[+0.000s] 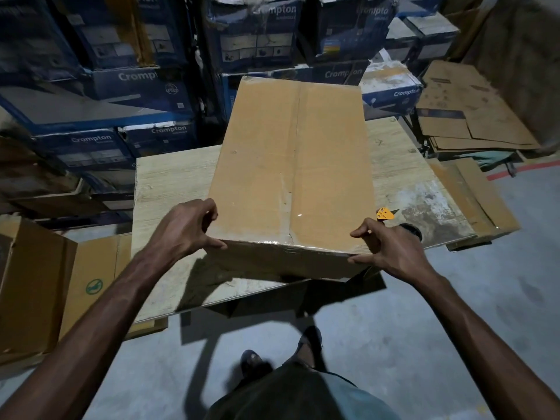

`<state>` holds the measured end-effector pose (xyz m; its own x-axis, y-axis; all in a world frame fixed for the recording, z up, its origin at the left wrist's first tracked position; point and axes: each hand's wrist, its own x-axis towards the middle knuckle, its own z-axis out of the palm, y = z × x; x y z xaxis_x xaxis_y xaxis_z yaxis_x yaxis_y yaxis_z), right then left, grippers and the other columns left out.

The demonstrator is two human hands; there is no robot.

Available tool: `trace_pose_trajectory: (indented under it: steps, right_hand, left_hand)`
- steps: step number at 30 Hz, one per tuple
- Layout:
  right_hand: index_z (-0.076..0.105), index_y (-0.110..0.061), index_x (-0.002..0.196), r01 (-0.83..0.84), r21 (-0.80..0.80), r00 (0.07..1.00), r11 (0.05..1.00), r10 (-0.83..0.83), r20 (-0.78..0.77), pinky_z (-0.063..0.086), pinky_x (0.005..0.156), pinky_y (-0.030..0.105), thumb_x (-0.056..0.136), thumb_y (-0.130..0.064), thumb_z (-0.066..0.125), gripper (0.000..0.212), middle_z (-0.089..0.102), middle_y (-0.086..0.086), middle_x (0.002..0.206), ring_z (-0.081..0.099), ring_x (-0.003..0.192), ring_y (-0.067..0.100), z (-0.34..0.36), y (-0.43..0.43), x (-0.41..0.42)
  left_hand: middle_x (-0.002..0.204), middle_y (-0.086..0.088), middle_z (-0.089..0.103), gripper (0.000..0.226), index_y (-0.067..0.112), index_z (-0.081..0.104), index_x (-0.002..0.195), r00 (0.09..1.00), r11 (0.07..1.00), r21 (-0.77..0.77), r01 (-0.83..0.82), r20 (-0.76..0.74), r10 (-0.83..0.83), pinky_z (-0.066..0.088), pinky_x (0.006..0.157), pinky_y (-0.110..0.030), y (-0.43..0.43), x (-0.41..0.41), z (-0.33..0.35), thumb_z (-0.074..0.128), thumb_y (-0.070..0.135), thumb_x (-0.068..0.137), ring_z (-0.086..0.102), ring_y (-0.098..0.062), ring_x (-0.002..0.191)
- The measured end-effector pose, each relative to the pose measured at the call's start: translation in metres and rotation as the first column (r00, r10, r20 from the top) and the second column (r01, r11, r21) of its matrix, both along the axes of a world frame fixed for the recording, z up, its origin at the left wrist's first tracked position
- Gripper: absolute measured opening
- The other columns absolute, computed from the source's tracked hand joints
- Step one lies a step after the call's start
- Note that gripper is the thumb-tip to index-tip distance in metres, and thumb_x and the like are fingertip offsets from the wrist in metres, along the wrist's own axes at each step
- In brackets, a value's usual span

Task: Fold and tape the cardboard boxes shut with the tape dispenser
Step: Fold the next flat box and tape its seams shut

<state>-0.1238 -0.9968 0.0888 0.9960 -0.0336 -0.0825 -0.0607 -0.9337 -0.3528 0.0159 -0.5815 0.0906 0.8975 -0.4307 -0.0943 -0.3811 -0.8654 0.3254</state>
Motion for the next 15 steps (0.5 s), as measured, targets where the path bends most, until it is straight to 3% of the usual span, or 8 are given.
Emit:
trace_pose_trajectory:
  steps: [3, 7, 9, 12, 15]
  right_hand:
    - [0.051, -0.036, 0.121, 0.014, -0.053, 1.000, 0.999, -0.014, -0.002, 0.037, 0.050, 0.026, 0.061, -0.085, 0.072, 0.080, 0.055, -0.011, 0.060, 0.053, 0.056, 0.002, -0.001, -0.012, -0.002]
    - [0.046, -0.033, 0.124, 0.011, -0.073, 1.000, 0.997, -0.011, 0.002, 0.053, 0.052, 0.033, 0.055, -0.105, 0.051, 0.100, 0.057, -0.007, 0.057, 0.056, 0.051, 0.010, -0.011, -0.018, 0.001]
    - [0.046, -0.034, 0.124, 0.029, -0.010, 1.000, 1.000, -0.029, 0.011, 0.055, 0.054, 0.035, 0.052, -0.105, 0.052, 0.101, 0.056, -0.006, 0.057, 0.056, 0.050, 0.011, -0.018, -0.021, 0.000]
    - [0.046, -0.035, 0.125, 0.055, 0.063, 0.998, 0.996, -0.056, 0.002, 0.055, 0.054, 0.036, 0.053, -0.097, 0.066, 0.097, 0.057, -0.005, 0.059, 0.055, 0.051, 0.009, -0.022, -0.021, -0.002]
    - [0.041, -0.032, 0.133, 0.081, 0.079, 0.996, 0.994, -0.077, -0.052, 0.052, 0.055, 0.038, 0.053, -0.089, 0.070, 0.102, 0.052, -0.005, 0.062, 0.053, 0.054, 0.011, -0.018, -0.016, -0.006]
  left_hand:
    - [0.096, 0.012, 0.059, 0.083, 0.031, 0.055, 0.106, 0.996, 0.989, 0.146, 0.005, 0.083, -0.017, 0.040, 0.085, -0.044, 0.020, 0.010, -0.002, 0.075, 0.088, 0.048, 0.055, -0.017, 0.089]
    - [0.105, 0.005, 0.062, 0.107, 0.032, 0.043, 0.128, 0.991, 0.999, 0.010, 0.034, -0.131, -0.032, 0.051, 0.085, -0.041, 0.023, 0.020, -0.003, 0.084, 0.081, 0.043, 0.061, -0.021, 0.094]
    - [0.113, -0.003, 0.064, 0.116, 0.040, 0.036, 0.138, 0.978, 0.998, -0.019, 0.055, -0.203, -0.058, 0.053, 0.084, -0.038, 0.019, 0.023, -0.002, 0.091, 0.073, 0.042, 0.062, -0.022, 0.101]
    - [0.131, -0.008, 0.063, 0.118, 0.059, 0.024, 0.139, 0.972, 0.996, -0.069, 0.052, -0.225, -0.066, 0.049, 0.087, -0.033, 0.018, 0.025, -0.007, 0.097, 0.062, 0.046, 0.057, -0.017, 0.109]
    - [0.154, -0.002, 0.046, 0.120, 0.065, 0.021, 0.143, 0.952, 0.989, -0.140, 0.044, -0.295, -0.084, 0.045, 0.097, -0.033, 0.018, 0.024, -0.016, 0.099, 0.055, 0.052, 0.048, -0.016, 0.125]
